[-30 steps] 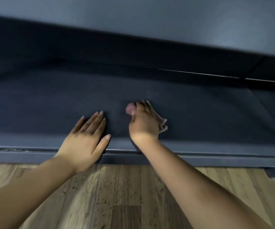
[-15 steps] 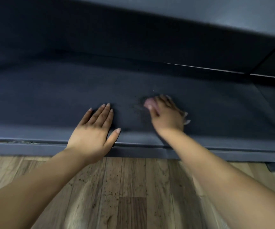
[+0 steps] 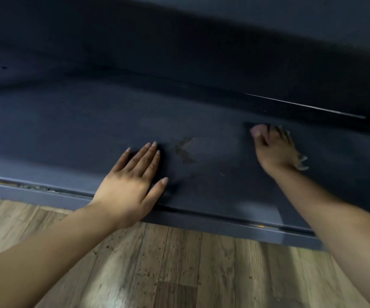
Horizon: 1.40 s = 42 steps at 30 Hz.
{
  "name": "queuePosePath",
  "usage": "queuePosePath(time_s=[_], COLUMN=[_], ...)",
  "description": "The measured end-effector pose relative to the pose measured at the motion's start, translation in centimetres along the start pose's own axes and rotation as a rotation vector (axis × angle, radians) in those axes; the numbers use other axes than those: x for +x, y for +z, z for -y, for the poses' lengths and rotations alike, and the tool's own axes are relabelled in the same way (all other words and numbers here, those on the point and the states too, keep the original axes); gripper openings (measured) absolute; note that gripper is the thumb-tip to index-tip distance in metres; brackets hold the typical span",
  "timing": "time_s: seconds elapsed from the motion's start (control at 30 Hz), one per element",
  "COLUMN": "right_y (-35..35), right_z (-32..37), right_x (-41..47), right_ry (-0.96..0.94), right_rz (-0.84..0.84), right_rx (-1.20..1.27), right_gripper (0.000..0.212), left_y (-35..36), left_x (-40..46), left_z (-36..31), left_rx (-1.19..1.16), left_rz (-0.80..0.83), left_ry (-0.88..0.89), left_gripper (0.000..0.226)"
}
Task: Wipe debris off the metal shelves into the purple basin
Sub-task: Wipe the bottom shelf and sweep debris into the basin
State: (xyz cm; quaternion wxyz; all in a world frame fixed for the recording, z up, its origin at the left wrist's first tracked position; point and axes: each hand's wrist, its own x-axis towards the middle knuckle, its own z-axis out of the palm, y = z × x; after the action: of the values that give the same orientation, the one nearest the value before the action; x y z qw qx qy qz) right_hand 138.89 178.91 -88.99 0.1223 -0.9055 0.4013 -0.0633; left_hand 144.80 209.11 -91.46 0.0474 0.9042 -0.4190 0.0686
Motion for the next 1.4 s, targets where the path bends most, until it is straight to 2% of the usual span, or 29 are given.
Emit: queuePosePath(time_s=[0.1,0.2,0.3,0.37,0.47,0.57,0.63,0.67,0.73,0.83,0.93,1.0,1.07,1.13,1.2,1.33,1.4], right_y=[1.4,2.8,3.7,3.2,1.8,0.6,-0.3,-0.8,-0.9,0.7,2.8,3.5,3.8,3.7,3.5,2.0,0.4], right_z=[5.0,10.1,12.2,10.8,5.8,-1.1,-4.2,-4.5,-3.2,1.8,8.0,11.6,13.4,12.7,10.9,6.3,5.9], right_x=[0.0,-2.8,-4.9,-4.5,-1.8,3.2,5.8,6.6,7.9,8.0,4.3,1.1,-0.9,-0.7,0.8,6.3,7.0], right_ry=[-0.334,-0.625,-0.761,-0.744,-0.635,-0.291,-0.062,0.022,0.048,-0.095,-0.540,-0.756,-0.858,-0.888,-0.783,-0.158,-0.099], right_rz=[0.001,0.089,0.110,0.100,-0.071,-0.185,-0.100,-0.052,0.025,0.130,0.137,0.171,0.173,0.131,0.078,0.002,0.057], right_rx=[0.024,0.130,0.168,0.273,0.328,0.119,-0.038,-0.056,-0.032,-0.052,0.060,0.089,0.096,0.188,0.259,0.132,0.194], right_gripper=[0.043,0.035,0.037,0.032,0.029,0.042,0.059,0.060,0.056,0.055,0.033,0.038,0.043,0.036,0.030,0.051,0.052], left_y=[-0.1,-0.5,-1.4,-1.6,-2.0,-1.9,-1.7,-1.6,-1.4,-1.4,-1.4,-1.5,-1.5,-1.6,-1.8,-2.0,-2.0], left_x=[0.0,0.3,0.6,0.6,0.4,0.2,-0.1,-0.2,-0.2,-0.1,-0.1,-0.1,-0.3,-0.1,-0.3,-0.8,-1.1], left_z=[0.0,0.4,0.7,1.2,1.6,1.7,1.6,1.5,1.4,1.2,1.2,1.2,1.4,1.3,1.7,3.2,3.9], left_rx=[-0.013,-0.018,-0.043,-0.071,-0.098,-0.104,-0.112,-0.115,-0.121,-0.135,-0.125,-0.126,-0.124,-0.144,-0.153,-0.144,-0.128], left_rz=[0.027,0.047,0.065,0.073,0.140,0.128,0.139,0.140,0.137,0.152,0.174,0.177,0.169,0.168,0.166,0.154,0.165], left_ry=[0.010,-0.005,-0.061,-0.109,-0.165,-0.189,-0.200,-0.202,-0.212,-0.232,-0.229,-0.224,-0.227,-0.223,-0.237,-0.273,-0.294], left_gripper=[0.072,0.075,0.088,0.099,0.102,0.103,0.105,0.105,0.102,0.100,0.100,0.099,0.098,0.096,0.096,0.103,0.111])
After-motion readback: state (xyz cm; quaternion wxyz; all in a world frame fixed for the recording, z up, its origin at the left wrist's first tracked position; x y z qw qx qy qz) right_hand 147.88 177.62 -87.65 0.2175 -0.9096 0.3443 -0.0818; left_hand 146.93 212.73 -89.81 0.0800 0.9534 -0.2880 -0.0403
